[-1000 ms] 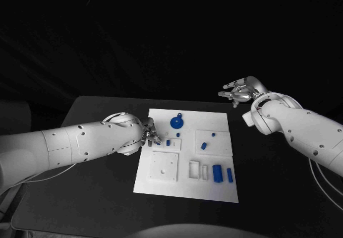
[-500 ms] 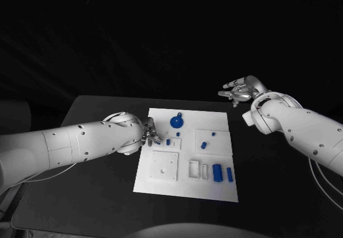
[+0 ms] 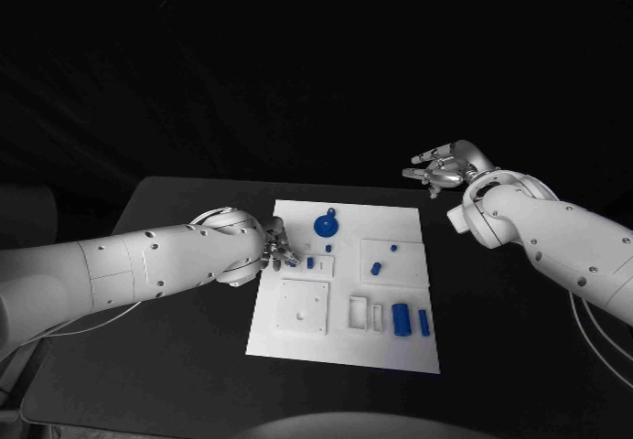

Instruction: Assemble the parts on the task board

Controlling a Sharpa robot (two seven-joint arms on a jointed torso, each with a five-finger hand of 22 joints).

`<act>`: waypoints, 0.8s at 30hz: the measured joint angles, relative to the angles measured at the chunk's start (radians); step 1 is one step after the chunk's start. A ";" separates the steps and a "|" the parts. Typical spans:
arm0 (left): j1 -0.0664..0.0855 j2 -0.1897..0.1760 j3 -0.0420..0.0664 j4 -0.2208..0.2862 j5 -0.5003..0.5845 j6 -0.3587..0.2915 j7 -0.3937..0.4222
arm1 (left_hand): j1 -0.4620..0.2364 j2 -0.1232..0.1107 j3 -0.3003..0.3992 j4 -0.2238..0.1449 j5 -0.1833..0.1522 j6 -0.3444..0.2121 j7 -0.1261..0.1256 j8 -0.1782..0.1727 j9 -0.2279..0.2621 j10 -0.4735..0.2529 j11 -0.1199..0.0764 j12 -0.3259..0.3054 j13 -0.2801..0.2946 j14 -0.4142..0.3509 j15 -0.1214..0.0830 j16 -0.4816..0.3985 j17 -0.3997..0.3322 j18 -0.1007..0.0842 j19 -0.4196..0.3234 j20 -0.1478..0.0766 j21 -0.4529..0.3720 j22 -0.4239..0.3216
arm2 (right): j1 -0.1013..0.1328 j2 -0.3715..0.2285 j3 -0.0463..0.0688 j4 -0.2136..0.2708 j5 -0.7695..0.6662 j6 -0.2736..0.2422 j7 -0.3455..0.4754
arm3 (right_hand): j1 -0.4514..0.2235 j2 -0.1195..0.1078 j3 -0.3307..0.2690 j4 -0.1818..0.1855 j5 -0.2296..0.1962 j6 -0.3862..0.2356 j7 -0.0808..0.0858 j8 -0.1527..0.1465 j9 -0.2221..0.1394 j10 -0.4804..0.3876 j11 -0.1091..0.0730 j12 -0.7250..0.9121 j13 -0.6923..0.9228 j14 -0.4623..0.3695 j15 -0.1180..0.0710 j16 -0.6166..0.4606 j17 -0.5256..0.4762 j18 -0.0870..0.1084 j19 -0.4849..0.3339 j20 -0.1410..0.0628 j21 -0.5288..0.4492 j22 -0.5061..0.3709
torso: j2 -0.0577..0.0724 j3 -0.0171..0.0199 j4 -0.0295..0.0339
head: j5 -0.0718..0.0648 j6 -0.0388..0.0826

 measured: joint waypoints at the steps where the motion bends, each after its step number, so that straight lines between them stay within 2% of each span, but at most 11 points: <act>1: -0.001 0.000 0.000 -0.002 0.000 0.001 0.000 | 0.000 0.000 -0.007 0.009 -0.021 0.024 -0.014 -0.001 0.001 0.000 0.000 0.000 0.000 0.000 0.000 0.000 -0.001 0.000 0.000 0.000 0.000 0.000 | 0.000 0.000 0.000 0.000 0.000 0.000 0.000 | 0.000 0.000 0.000 0.000 0.000 0.000 0.000 0.000 0.000 0.000 0.000 0.000 0.000 0.000 0.000 0.000 0.000 0.000 0.000 0.000 0.000 0.000 | 0.000 -0.0001 0.0000 | 0.000 0.000; 2: -0.001 0.000 -0.001 -0.003 0.000 0.001 0.000 | 0.000 0.000 -0.012 0.015 -0.032 0.068 -0.049 0.001 0.003 -0.001 -0.001 0.000 0.001 0.000 0.000 0.000 -0.001 0.000 0.000 0.000 0.000 0.000 | 0.000 0.000 0.000 0.000 0.000 0.000 0.000 | 0.000 0.000 0.000 0.000 0.000 0.000 0.000 0.000 0.000 0.000 0.000 0.000 0.000 0.000 0.000 0.000 0.000 0.000 0.000 0.000 0.000 0.000 | 0.000 -0.0001 0.0000 | 0.000 0.000; 3: -0.001 0.000 -0.001 -0.003 0.000 0.002 0.000 | 0.000 0.000 -0.016 0.019 -0.040 0.082 -0.062 0.002 0.003 -0.016 -0.016 0.000 0.002 0.000 0.000 0.000 -0.001 0.000 0.000 0.000 0.000 0.000 | 0.000 0.000 0.000 0.000 0.000 0.000 0.000 | 0.000 0.000 0.000 0.000 0.000 0.000 0.000 0.000 0.000 0.000 0.000 0.000 0.000 0.000 0.000 0.000 0.000 0.000 0.000 0.000 0.000 0.000 | 0.000 -0.0001 0.0000 | -0.001 0.000; 6: -0.002 0.001 -0.001 -0.005 0.001 0.003 0.000 | 0.000 -0.003 -0.024 0.047 -0.050 0.087 -0.076 0.003 -0.001 -0.024 -0.024 0.000 0.003 0.000 0.000 0.000 -0.001 0.000 0.000 0.000 -0.005 0.000 | 0.000 0.000 0.000 0.000 0.000 0.000 0.000 | 0.000 0.000 0.000 0.000 0.000 0.000 0.000 0.000 0.000 0.000 0.000 0.000 0.000 0.000 0.000 0.000 0.000 0.000 0.000 0.000 0.000 0.000 | 0.000 -0.0002 0.0000 | -0.001 -0.001; 10: -0.002 0.002 -0.001 -0.008 0.001 0.005 0.000 | 0.009 -0.011 -0.032 0.065 -0.052 0.086 -0.078 0.003 -0.004 -0.025 -0.025 0.000 0.003 0.000 0.000 0.000 -0.003 0.000 0.000 0.000 -0.005 0.000 | 0.000 0.000 0.000 0.000 0.000 0.000 0.000 | 0.000 0.000 0.000 0.000 0.000 0.000 0.000 0.000 0.000 0.000 0.000 0.000 0.000 0.000 0.000 0.000 0.000 0.000 0.000 0.000 0.000 0.000 | 0.000 -0.0002 0.0001 | -0.001 0.000; 12: -0.002 0.002 -0.001 -0.010 0.001 0.006 0.000 | 0.012 -0.015 -0.035 0.075 -0.064 0.086 -0.079 0.003 -0.004 -0.025 -0.025 0.000 0.004 -0.003 -0.003 0.000 -0.003 0.000 0.000 0.000 -0.005 0.000 | 0.000 0.000 0.000 0.000 0.000 0.000 0.000 | 0.000 0.000 0.000 0.000 0.000 -0.002 0.002 0.000 0.000 0.000 0.000 0.000 -0.001 0.000 0.000 0.000 -0.001 0.000 0.000 0.000 0.000 -0.002 | 0.000 -0.0001 0.0001 | -0.001 0.000; 15: -0.002 0.003 -0.001 -0.012 0.001 0.008 0.000 | 0.012 -0.016 -0.042 0.089 -0.094 0.086 -0.081 0.003 -0.004 -0.025 -0.025 0.000 0.004 -0.004 -0.004 0.000 -0.003 0.000 0.000 0.000 -0.005 0.000 | 0.000 -0.001 0.000 0.000 0.000 0.000 0.000 | 0.000 0.000 0.000 0.000 0.000 -0.004 0.004 0.000 0.000 0.000 0.000 0.000 -0.002 0.000 0.000 0.000 -0.001 0.000 0.000 0.000 0.000 -0.003 | 0.000 -0.0002 0.0003 | -0.001 0.000; 16: -0.002 0.003 -0.001 -0.013 0.001 0.008 0.000 | 0.014 -0.022 -0.043 0.097 -0.106 0.087 -0.083 0.003 -0.005 -0.025 -0.025 0.000 0.005 -0.004 -0.004 0.000 -0.003 0.000 0.002 0.002 -0.005 0.000 | 0.000 -0.001 0.000 0.000 0.000 0.000 0.000 | 0.000 0.000 0.000 0.000 0.000 -0.004 0.004 0.000 0.000 0.000 0.000 0.000 -0.002 0.000 0.000 0.000 -0.001 0.000 0.000 0.000 0.000 -0.003 | 0.000 -0.0002 0.0003 | -0.001 0.000; 21: -0.002 0.004 -0.001 -0.017 0.002 0.009 -0.001 | 0.023 -0.030 -0.053 0.124 -0.134 0.086 -0.087 0.003 -0.006 -0.025 -0.025 0.000 0.006 -0.004 -0.004 0.000 -0.006 0.000 0.004 0.004 -0.008 0.000 | 0.000 -0.001 0.000 0.000 0.000 0.000 0.001 | 0.000 0.000 0.000 0.000 0.000 -0.004 0.004 0.000 0.000 0.000 0.000 0.000 -0.002 0.000 0.000 0.000 -0.001 0.000 0.000 0.000 0.000 -0.003 | 0.000 -0.0004 0.0001 | -0.002 0.000; 24: -0.002 0.004 -0.001 -0.019 0.002 0.009 -0.001 | 0.027 -0.034 -0.055 0.135 -0.169 0.092 -0.086 0.003 -0.006 -0.025 -0.025 0.000 0.006 -0.004 -0.004 0.000 -0.007 0.000 0.004 0.004 -0.008 0.000 | 0.000 -0.001 0.000 0.000 0.000 0.000 0.001 | 0.000 0.000 0.000 0.000 0.004 -0.004 0.004 0.000 0.000 0.000 0.000 0.000 -0.002 0.000 0.000 0.000 -0.001 0.000 0.000 0.000 0.000 -0.004 | 0.000 -0.0006 0.0000 | -0.002 0.000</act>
